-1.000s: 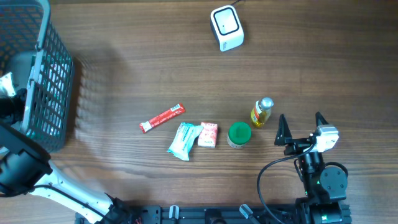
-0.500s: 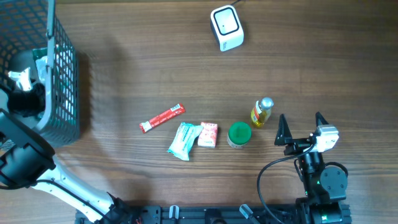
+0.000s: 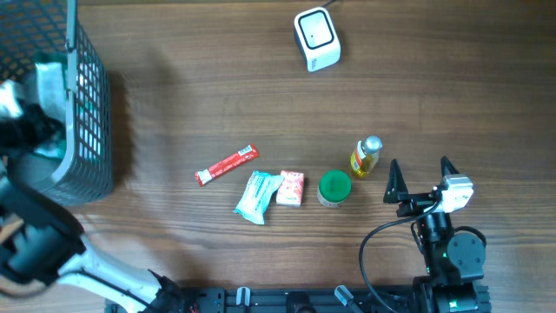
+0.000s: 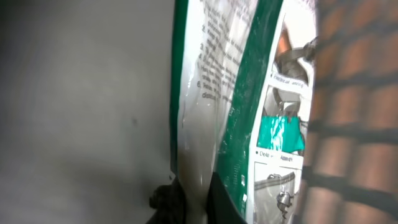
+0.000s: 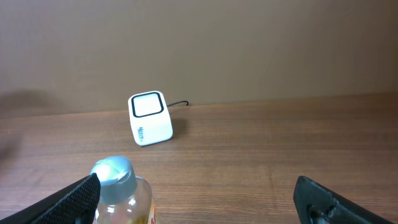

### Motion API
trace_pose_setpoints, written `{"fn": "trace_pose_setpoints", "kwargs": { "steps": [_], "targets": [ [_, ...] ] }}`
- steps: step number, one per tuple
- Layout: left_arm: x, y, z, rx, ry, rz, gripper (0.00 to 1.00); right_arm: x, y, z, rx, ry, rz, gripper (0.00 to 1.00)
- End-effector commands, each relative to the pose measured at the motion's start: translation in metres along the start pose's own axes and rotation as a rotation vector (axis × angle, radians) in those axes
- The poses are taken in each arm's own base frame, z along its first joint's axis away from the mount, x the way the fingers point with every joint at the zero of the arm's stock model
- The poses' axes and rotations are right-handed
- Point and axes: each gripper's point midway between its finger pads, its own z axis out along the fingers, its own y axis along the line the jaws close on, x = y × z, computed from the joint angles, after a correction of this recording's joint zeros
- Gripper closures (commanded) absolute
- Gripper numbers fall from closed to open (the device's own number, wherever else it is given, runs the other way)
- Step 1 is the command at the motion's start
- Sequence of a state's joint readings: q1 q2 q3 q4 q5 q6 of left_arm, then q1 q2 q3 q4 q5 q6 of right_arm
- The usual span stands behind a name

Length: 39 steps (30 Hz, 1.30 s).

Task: Scan the item barcode
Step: 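Lift the green 3M gloves pack out of the basket with the left gripper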

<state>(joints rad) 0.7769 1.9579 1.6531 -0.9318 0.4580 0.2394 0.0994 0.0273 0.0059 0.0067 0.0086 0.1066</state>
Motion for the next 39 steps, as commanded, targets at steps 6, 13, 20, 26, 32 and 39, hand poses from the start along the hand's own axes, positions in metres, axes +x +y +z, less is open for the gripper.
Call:
{"fn": "trace_pose_setpoints", "kwargs": {
  "steps": [6,13,20,26,32,39],
  "targets": [
    [-0.056,-0.065,-0.204,-0.103,-0.549,-0.008,0.96,-0.001,-0.003,0.0,0.018,-0.006,-0.009,0.0],
    [-0.012,-0.161,-0.29,0.085,-0.708,-0.069,0.96,-0.001,-0.003,0.0,0.018,-0.006,-0.009,0.0],
    [0.08,-0.232,-0.266,0.074,-0.478,0.144,0.96,-0.001,-0.003,0.0,0.018,-0.006,-0.009,0.0],
    [0.121,-0.239,-0.199,-0.024,-0.225,0.247,0.96,-0.001,-0.003,0.0,0.018,-0.006,-0.009,0.0],
    [0.148,-0.202,-0.12,-0.257,-0.021,0.301,0.96,-0.001,-0.003,0.0,0.018,-0.006,-0.009,0.0],
    [0.153,-0.163,-0.064,-0.432,-0.036,0.232,0.96,-0.001,-0.003,0.0,0.018,-0.006,-0.009,0.0]
  ]
}}
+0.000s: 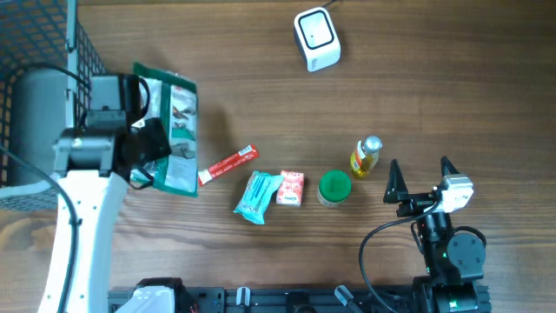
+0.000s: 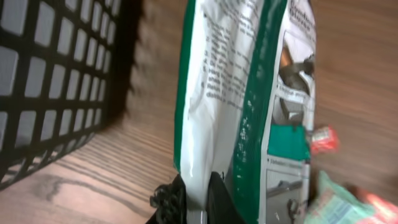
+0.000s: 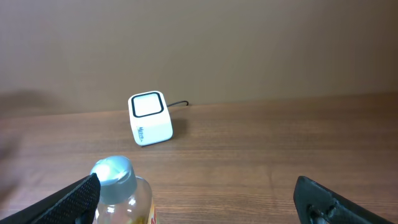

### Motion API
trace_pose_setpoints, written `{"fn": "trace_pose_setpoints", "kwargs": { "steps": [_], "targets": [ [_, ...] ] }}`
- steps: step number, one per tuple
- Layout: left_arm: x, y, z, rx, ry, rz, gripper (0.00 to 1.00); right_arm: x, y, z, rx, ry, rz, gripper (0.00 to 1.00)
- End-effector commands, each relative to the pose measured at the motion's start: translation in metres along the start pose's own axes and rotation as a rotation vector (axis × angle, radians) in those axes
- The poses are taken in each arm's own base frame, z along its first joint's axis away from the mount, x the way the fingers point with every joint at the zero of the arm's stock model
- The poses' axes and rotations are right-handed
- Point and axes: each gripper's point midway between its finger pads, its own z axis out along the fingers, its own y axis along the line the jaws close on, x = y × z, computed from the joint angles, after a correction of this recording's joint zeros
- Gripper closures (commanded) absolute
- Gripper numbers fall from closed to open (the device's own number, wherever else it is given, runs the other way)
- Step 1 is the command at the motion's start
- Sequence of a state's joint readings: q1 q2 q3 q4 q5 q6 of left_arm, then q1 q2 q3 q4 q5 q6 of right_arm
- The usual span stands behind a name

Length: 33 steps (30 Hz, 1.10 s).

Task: Scan the item barcode
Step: 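Lift the green 3M gloves pack out of the basket with the left gripper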

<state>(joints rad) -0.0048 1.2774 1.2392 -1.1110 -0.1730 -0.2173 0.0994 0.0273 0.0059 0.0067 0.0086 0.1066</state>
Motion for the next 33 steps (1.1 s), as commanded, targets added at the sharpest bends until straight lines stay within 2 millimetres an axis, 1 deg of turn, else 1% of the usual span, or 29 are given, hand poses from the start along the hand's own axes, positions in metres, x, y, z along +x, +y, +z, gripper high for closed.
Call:
{"fn": "trace_pose_setpoints", "kwargs": {
  "steps": [1,3,5,7,9,12,14,16,17,20,23,25,29,31,33],
  "targets": [
    [0.006,0.018,0.026,-0.128,-0.014,-0.05,0.96,-0.001,-0.003,0.0,0.018,-0.006,-0.009,0.0],
    [0.013,0.017,0.041,-0.128,-0.001,-0.051,0.96,-0.001,-0.004,0.0,0.019,-0.006,-0.009,0.0],
    [0.025,0.017,0.06,-0.135,0.02,-0.056,0.96,-0.001,-0.003,0.0,0.018,-0.006,-0.009,0.0],
    [0.032,0.017,0.072,-0.137,0.025,-0.059,0.96,-0.001,-0.003,0.0,0.018,-0.006,-0.01,0.0],
    [0.043,0.017,0.088,-0.14,0.034,-0.056,0.96,-0.001,-0.003,0.0,0.018,-0.006,-0.01,0.0],
    [0.067,0.02,0.112,-0.154,0.073,-0.046,0.96,-0.001,-0.003,0.0,0.018,-0.006,-0.009,0.0],
    [0.079,0.021,0.12,-0.16,0.109,-0.038,0.96,-0.001,-0.003,0.0,0.018,-0.006,-0.01,0.01],
    [0.088,0.018,0.124,-0.143,0.142,-0.034,0.96,-0.001,-0.003,0.0,0.018,-0.006,-0.009,0.0],
    [0.094,0.012,0.126,-0.105,0.169,-0.035,0.96,-0.001,-0.003,0.0,0.018,-0.006,-0.009,0.0],
    [0.095,0.008,0.126,-0.086,0.176,-0.032,0.96,-0.001,-0.003,0.0,0.018,-0.006,-0.01,0.0],
    [0.1,-0.006,0.126,-0.005,0.201,0.027,0.96,-0.001,-0.003,0.0,0.018,-0.006,-0.009,0.0],
    [0.101,-0.011,0.125,0.006,0.202,0.054,0.96,-0.001,-0.003,0.0,0.018,-0.006,-0.009,0.0],
    [0.107,-0.034,0.121,0.039,0.194,0.149,0.96,-0.001,-0.003,0.0,0.018,-0.006,-0.009,0.0],
    [0.107,-0.041,0.12,0.047,0.184,0.173,0.96,-0.001,-0.003,0.0,0.018,-0.006,-0.009,0.0],
    [0.105,-0.043,0.12,0.053,0.174,0.176,0.96,-0.001,-0.003,0.0,0.018,-0.006,-0.009,0.0]
  ]
}}
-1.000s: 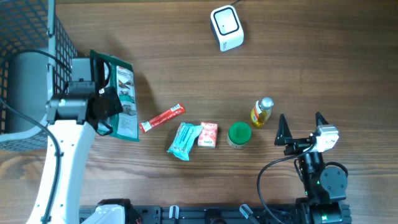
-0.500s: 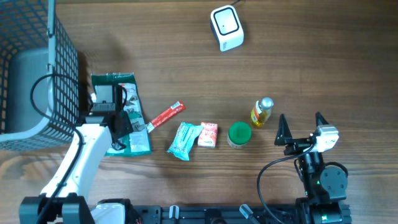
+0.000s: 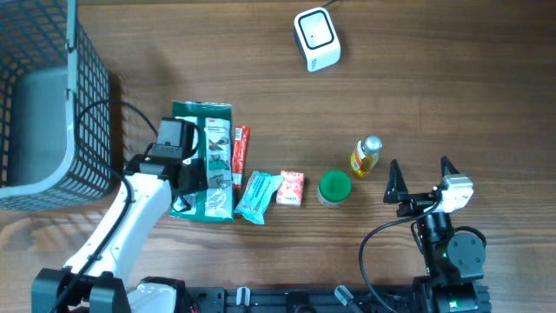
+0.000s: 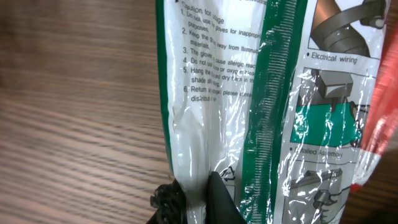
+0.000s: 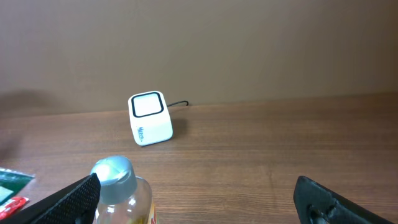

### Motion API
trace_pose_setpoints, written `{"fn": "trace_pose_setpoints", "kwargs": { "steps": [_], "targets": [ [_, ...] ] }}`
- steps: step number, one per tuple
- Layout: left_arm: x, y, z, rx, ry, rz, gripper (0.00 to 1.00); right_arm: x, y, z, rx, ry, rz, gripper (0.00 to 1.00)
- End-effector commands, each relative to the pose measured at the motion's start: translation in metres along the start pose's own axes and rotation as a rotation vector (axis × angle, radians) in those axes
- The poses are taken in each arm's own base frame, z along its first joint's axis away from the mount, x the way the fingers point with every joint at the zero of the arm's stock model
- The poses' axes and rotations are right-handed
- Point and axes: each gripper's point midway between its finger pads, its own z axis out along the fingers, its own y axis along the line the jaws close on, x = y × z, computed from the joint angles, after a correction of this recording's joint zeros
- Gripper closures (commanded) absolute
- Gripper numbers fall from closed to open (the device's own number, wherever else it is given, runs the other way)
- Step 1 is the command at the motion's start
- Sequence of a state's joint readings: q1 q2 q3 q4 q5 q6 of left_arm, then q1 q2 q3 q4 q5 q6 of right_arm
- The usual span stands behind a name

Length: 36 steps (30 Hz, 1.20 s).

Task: Scan the item barcode
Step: 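Lift the green 3M gloves pack out of the basket with the left gripper, then lay the gloves pack on the table beside the red stick, release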

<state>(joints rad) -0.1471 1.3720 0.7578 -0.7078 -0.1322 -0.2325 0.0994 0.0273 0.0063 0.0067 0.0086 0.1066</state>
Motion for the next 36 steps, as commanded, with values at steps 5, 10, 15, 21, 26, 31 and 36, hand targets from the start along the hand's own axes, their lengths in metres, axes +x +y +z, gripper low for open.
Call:
{"fn": "trace_pose_setpoints", "kwargs": {
  "steps": [5,10,15,21,26,31,36],
  "targets": [
    [-0.011,0.003,-0.004,-0.041,-0.035,0.029,0.54,-0.001,-0.003,0.0,0.018,-0.006,-0.01,0.01],
    [-0.038,0.004,-0.028,-0.061,-0.094,0.018,0.0,-0.001,-0.003,0.0,0.018,-0.006,-0.009,0.0],
    [-0.076,-0.002,-0.068,-0.024,-0.216,-0.005,0.0,-0.001,-0.003,0.0,0.018,-0.006,-0.009,0.0],
    [-0.105,-0.006,-0.111,0.02,-0.357,-0.032,0.0,-0.001,-0.003,0.0,0.018,-0.006,-0.009,0.0],
    [-0.103,-0.005,-0.11,0.021,-0.35,-0.047,0.0,-0.001,-0.003,0.0,0.018,-0.006,-0.009,0.0],
    [-0.099,-0.012,-0.109,0.065,-0.326,-0.054,0.0,-0.001,-0.003,0.0,0.018,-0.006,-0.01,0.0],
    [-0.092,-0.019,-0.107,0.103,-0.292,-0.043,0.0,-0.001,-0.004,0.0,0.018,-0.006,-0.009,0.0]
  ]
}}
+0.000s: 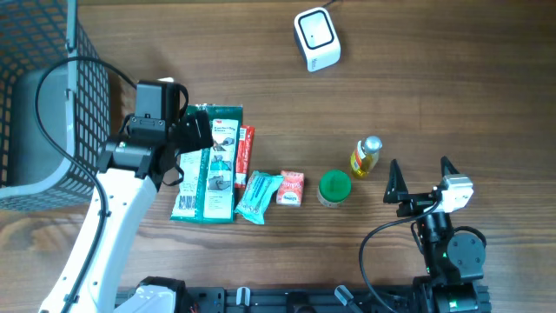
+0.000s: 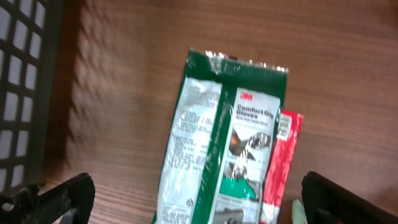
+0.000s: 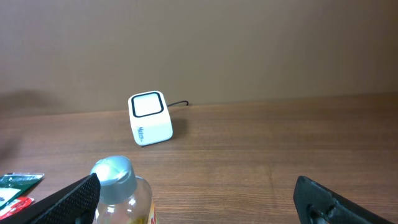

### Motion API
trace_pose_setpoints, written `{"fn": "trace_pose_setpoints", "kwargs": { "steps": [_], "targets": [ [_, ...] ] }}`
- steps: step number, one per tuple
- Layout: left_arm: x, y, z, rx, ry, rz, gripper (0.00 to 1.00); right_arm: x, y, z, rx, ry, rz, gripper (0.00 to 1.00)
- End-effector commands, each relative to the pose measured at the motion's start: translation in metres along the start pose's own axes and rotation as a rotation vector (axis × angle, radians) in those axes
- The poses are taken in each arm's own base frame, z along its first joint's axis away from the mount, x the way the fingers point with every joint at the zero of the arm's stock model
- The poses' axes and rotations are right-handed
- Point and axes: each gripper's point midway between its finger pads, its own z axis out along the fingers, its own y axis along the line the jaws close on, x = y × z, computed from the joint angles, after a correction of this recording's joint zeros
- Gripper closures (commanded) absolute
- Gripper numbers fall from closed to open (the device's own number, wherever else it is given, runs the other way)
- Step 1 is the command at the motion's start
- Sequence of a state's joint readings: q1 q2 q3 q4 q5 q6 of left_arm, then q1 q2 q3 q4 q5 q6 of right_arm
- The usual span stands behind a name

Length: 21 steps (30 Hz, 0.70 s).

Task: Scan the item barcode
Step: 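Lay the gloves pack on the table beside the red stick, release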

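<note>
A green and white 3M glove pack (image 1: 208,165) lies flat on the table, left end of a row of items, and fills the left wrist view (image 2: 221,149). My left gripper (image 1: 184,149) hovers open above its left edge, nothing between the fingers (image 2: 62,196). A red stick packet (image 1: 245,156) lies against the pack's right side. The white scanner (image 1: 316,39) stands at the far middle, also seen from the right wrist (image 3: 150,118). My right gripper (image 1: 423,178) rests open at the near right, empty, just right of a yellow bottle (image 1: 367,156).
A wire basket (image 1: 82,104) stands at the far left, its side in the left wrist view (image 2: 25,81). A teal packet (image 1: 258,196), a pink packet (image 1: 291,187) and a green-lidded jar (image 1: 334,187) lie in the row between pack and bottle.
My left gripper has let go of the green pack and now stands open higher above it. The pack lies on the table beside the red stick. The right arm has not moved.
My left gripper was inside the basket, shut on the green pack. Then it held the pack over the table beside the basket. Then the pack lay on the table against the red stick, which had turned upright. Now the pack is released.
</note>
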<state>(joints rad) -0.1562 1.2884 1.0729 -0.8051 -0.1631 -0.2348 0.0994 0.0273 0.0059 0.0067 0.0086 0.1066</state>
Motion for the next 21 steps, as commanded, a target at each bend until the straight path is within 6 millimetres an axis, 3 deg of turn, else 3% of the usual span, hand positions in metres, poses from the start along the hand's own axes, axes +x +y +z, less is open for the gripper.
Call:
{"fn": "trace_pose_setpoints", "kwargs": {
  "steps": [1,6,11,21],
  "targets": [
    [0.001,-0.007,-0.004,0.036,0.01,-0.01,0.0,-0.001,-0.003,0.0,0.018,-0.006,-0.009,0.0],
    [0.015,-0.003,-0.002,0.012,0.07,-0.129,0.0,-0.001,-0.003,0.0,0.018,-0.006,-0.009,0.0],
    [0.013,-0.001,0.0,0.001,0.064,-0.159,0.0,-0.001,-0.003,0.0,0.018,-0.006,-0.009,0.0],
    [0.001,0.063,0.002,-0.182,0.016,-0.278,0.0,-0.001,-0.003,0.0,0.018,-0.006,-0.01,0.0]
  ]
}}
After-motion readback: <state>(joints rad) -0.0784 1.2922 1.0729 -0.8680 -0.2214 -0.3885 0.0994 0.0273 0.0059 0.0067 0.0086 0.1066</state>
